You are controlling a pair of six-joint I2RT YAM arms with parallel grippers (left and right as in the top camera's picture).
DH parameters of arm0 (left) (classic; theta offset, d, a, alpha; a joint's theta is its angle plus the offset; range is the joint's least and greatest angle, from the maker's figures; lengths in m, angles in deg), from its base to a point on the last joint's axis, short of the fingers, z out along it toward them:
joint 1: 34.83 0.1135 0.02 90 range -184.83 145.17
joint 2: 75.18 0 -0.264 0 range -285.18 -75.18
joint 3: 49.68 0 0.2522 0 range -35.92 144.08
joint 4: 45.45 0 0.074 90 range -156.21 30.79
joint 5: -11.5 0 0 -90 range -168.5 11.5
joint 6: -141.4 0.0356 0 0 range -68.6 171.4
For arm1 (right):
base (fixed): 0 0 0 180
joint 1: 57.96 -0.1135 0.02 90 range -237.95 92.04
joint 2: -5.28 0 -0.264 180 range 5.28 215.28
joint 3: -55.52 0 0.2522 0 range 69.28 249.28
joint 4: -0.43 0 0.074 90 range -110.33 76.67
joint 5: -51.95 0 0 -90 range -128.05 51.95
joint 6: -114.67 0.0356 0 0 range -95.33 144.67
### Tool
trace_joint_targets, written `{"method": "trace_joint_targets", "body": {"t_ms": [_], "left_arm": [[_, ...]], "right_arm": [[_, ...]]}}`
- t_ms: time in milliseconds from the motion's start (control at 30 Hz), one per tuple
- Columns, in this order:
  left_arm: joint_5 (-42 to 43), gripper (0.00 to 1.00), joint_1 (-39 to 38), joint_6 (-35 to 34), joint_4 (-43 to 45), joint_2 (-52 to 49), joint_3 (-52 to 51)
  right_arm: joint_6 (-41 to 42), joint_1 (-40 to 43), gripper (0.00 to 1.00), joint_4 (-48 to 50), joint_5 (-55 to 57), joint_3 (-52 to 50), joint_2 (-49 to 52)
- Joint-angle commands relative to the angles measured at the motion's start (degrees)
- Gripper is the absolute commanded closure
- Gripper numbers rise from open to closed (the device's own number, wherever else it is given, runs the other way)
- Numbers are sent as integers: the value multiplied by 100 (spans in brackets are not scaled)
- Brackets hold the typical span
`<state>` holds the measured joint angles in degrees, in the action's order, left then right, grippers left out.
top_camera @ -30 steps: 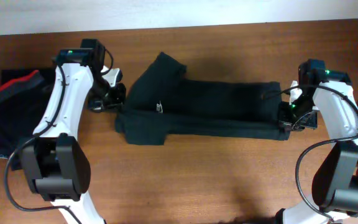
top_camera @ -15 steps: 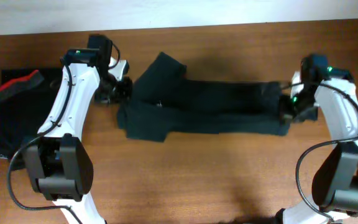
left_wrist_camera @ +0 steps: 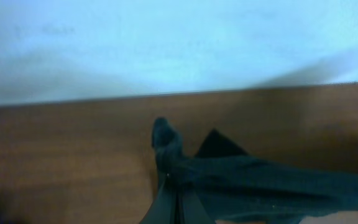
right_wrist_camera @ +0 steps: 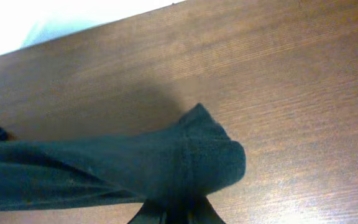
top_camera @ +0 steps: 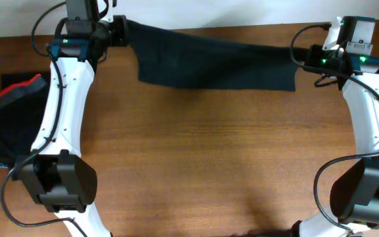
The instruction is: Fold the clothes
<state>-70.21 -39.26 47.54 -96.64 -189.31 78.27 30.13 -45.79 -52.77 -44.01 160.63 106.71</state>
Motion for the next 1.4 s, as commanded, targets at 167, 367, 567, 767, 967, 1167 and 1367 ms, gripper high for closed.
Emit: {"method": "trace_joint_targets", "body": {"t_ms": [167, 367, 567, 767, 967, 1167, 1367], "left_arm": [[-232, 100, 96, -37, 275, 44, 81], [-516, 100, 83, -37, 1193, -304, 81], [-680, 100, 85, -37, 2529, -763, 81], [-839, 100, 85, -35, 3624, -981, 81], [-881, 100, 85, -35, 4177, -1110, 81], [-876, 100, 83, -35, 4168, -1259, 81], [-876, 100, 85, -35, 4153, -1425, 81]], "right_arm": [[59, 24, 93, 859, 151, 103, -9], [61, 24, 96, 1912, 192, 103, 461], [55, 24, 96, 3434, 219, 103, 809], [42, 24, 96, 4662, 286, 103, 1047], [42, 24, 96, 5171, 409, 103, 1294], [59, 24, 96, 5226, 409, 103, 1596], [59, 24, 96, 4994, 409, 103, 1810]]}}
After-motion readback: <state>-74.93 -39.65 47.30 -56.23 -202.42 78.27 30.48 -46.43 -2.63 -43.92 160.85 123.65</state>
